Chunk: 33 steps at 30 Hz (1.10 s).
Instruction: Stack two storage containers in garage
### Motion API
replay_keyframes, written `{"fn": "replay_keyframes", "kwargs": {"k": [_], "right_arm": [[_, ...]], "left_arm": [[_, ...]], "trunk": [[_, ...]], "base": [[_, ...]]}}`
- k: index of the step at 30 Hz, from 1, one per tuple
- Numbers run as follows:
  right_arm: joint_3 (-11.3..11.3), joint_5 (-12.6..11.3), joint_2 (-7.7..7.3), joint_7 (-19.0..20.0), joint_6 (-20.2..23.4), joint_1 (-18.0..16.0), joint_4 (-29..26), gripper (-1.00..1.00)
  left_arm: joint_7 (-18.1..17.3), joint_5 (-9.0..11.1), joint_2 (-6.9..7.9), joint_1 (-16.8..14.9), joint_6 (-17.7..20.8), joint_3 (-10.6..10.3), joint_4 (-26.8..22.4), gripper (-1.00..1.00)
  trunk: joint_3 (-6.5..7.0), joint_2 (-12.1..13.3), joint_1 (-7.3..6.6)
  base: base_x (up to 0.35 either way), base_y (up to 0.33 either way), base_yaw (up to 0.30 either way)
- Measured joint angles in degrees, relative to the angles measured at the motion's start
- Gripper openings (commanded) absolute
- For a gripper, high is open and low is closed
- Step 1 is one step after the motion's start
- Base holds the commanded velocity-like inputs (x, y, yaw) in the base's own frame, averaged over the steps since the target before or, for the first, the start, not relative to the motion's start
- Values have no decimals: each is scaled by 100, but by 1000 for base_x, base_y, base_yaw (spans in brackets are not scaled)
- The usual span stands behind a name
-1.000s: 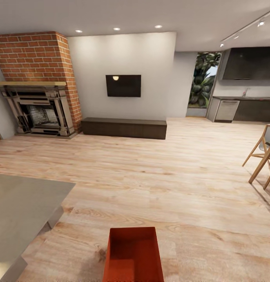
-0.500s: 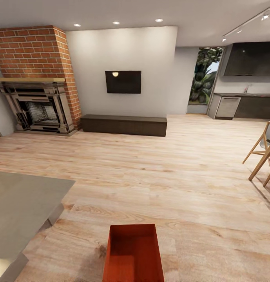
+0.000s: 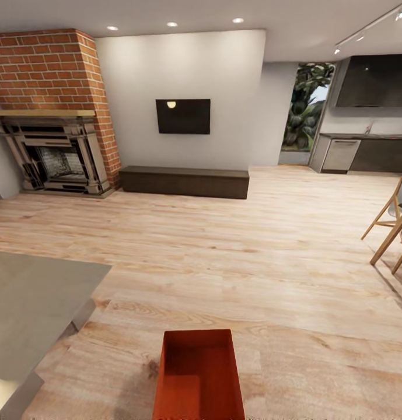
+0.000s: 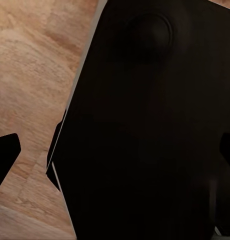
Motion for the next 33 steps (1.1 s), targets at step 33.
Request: {"fn": "replay_keyframes", "kwargs": {"k": [33], "right_arm": [[2, 10, -8, 0, 19, 0, 0, 100]], "left_arm": [[0, 0, 0, 1, 0, 0, 0, 100]], "trunk": [[-306, 0, 0]], "base": [[0, 0, 0]]}}
